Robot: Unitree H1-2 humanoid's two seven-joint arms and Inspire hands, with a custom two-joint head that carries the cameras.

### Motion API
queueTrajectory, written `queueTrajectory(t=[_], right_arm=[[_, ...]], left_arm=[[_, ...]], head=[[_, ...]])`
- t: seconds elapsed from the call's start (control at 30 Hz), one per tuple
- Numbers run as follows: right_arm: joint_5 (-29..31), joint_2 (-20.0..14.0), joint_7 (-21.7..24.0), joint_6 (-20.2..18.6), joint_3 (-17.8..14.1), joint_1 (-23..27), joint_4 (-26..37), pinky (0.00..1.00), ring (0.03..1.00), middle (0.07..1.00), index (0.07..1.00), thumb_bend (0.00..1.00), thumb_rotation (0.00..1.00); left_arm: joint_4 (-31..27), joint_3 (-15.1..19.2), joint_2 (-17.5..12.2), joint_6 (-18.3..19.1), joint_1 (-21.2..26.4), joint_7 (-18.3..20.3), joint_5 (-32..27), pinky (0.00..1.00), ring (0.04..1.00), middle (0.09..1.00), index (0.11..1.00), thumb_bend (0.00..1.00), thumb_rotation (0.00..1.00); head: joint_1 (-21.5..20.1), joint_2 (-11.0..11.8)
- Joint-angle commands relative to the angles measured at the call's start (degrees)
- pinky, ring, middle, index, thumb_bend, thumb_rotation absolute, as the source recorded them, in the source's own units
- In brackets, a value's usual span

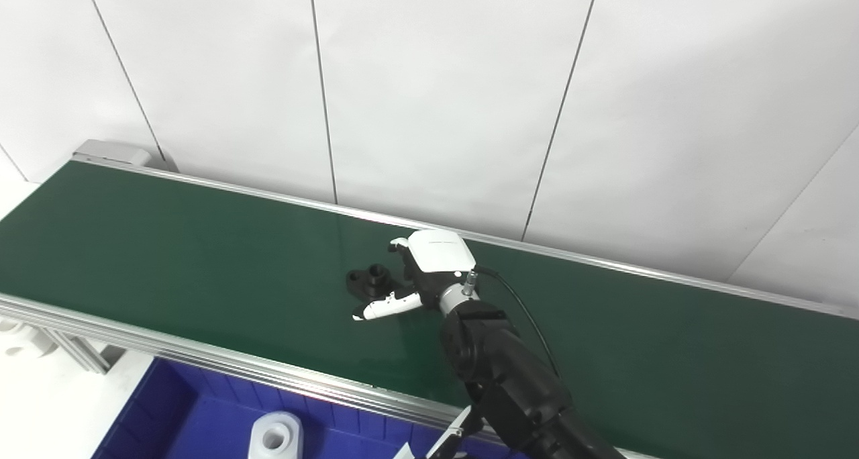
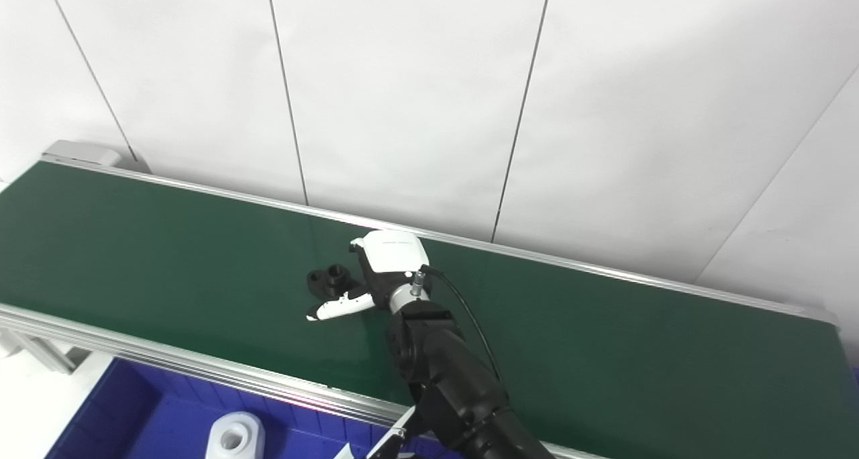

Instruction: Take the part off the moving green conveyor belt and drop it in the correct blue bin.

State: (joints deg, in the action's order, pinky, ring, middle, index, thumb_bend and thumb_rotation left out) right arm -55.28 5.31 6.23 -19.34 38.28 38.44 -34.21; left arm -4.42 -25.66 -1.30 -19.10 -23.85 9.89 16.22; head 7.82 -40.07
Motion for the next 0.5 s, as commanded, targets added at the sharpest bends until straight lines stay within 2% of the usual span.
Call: queueTrajectory(t=[0.0, 0.13, 0.27, 0.47], right_arm=[[-0.1, 0.7, -1.1, 0.4, 0.2, 2.6, 0.5, 0.34, 0.448, 0.599, 0.854, 1.00, 0.78], [-1.1, 0.1, -0.9, 0.2, 1.5, 3.0, -0.9, 0.33, 0.456, 0.625, 0.836, 1.00, 0.77], [-1.4, -1.5, 0.0, -0.3, 2.3, 2.9, -1.7, 0.39, 0.538, 0.699, 0.833, 1.00, 0.72], [-1.6, -3.8, 1.3, -0.8, 2.6, 2.5, -2.1, 0.37, 0.512, 0.674, 0.802, 0.96, 0.67]], left_arm=[[-1.8, -5.1, 4.5, -1.1, -2.4, -1.2, 1.7, 0.78, 0.965, 1.000, 1.000, 0.96, 0.66], [-3.2, -5.5, 4.5, -0.3, -3.2, -1.1, 1.9, 0.75, 0.946, 1.000, 1.000, 0.96, 0.67], [-4.7, -5.6, 4.1, 0.5, -3.7, -0.9, 1.8, 0.80, 0.980, 1.000, 1.000, 0.96, 0.67], [-5.1, -5.6, 3.2, 0.9, -3.7, -0.3, 0.5, 0.80, 0.979, 1.000, 1.000, 0.97, 0.66]], head=[[0.1, -0.3], [-0.3, -0.9], [-0.8, -1.0], [-1.1, -1.3]])
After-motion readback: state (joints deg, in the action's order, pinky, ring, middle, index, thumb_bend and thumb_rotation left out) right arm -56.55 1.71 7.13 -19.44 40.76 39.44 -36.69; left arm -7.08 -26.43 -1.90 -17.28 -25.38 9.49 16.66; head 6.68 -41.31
